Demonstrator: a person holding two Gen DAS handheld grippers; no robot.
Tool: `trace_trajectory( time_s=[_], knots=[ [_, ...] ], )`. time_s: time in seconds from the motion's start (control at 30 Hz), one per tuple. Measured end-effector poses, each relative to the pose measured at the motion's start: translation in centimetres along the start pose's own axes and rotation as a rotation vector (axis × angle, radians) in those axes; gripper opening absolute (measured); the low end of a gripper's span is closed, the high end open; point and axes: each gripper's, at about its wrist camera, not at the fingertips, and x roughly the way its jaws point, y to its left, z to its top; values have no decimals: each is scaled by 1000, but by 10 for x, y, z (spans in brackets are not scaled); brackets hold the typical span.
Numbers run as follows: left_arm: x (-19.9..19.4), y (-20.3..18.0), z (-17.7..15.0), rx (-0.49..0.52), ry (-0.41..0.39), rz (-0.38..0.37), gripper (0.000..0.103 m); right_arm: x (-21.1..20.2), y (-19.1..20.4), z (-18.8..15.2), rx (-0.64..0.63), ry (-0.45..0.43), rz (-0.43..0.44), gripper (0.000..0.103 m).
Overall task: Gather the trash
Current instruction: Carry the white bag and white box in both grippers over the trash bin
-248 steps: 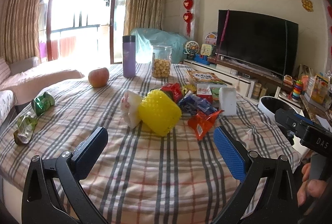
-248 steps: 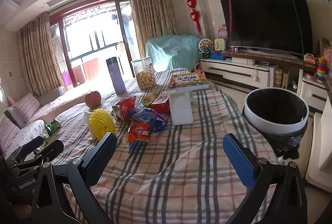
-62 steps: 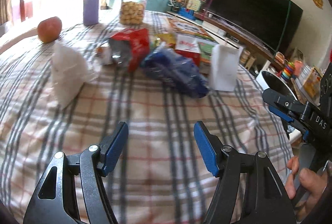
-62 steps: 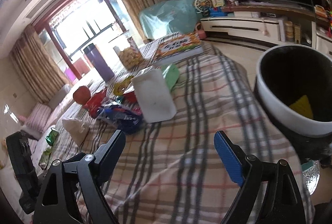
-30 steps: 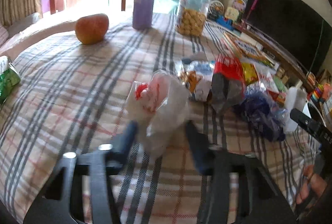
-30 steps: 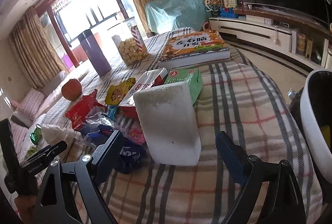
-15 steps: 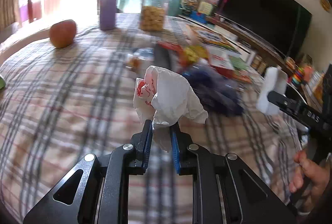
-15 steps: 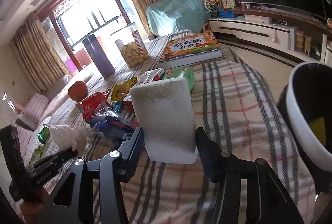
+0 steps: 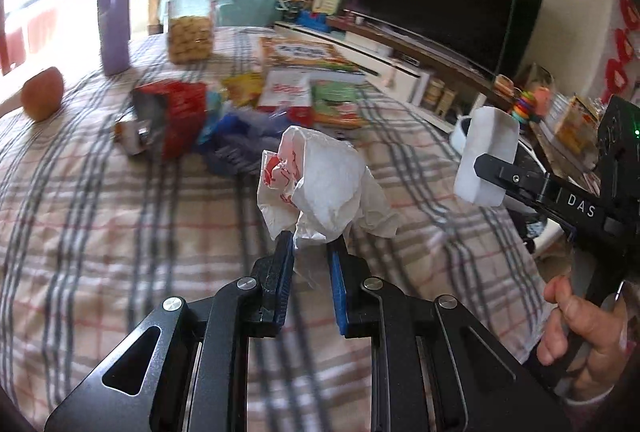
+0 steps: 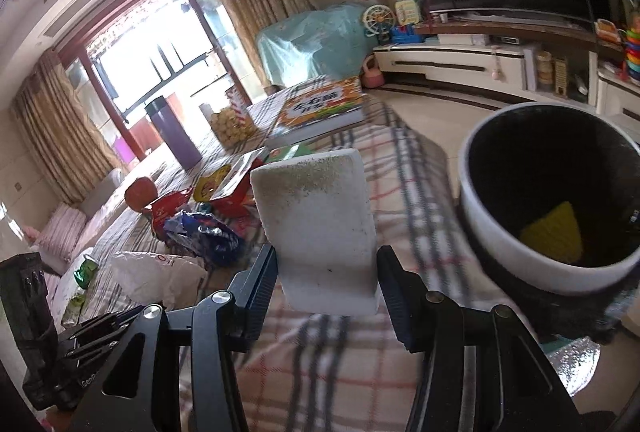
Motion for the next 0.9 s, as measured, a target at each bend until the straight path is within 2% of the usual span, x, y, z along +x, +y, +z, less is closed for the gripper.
trace_trajectory(
  time_s=[0.57, 0.9],
  knots=[
    [20, -69, 14, 99, 19, -101, 16, -48, -57, 3, 92, -72, -65, 52],
    [27, -104, 26, 149, 16, -136, 16, -67, -86, 11, 137, -114, -95, 52]
  ],
)
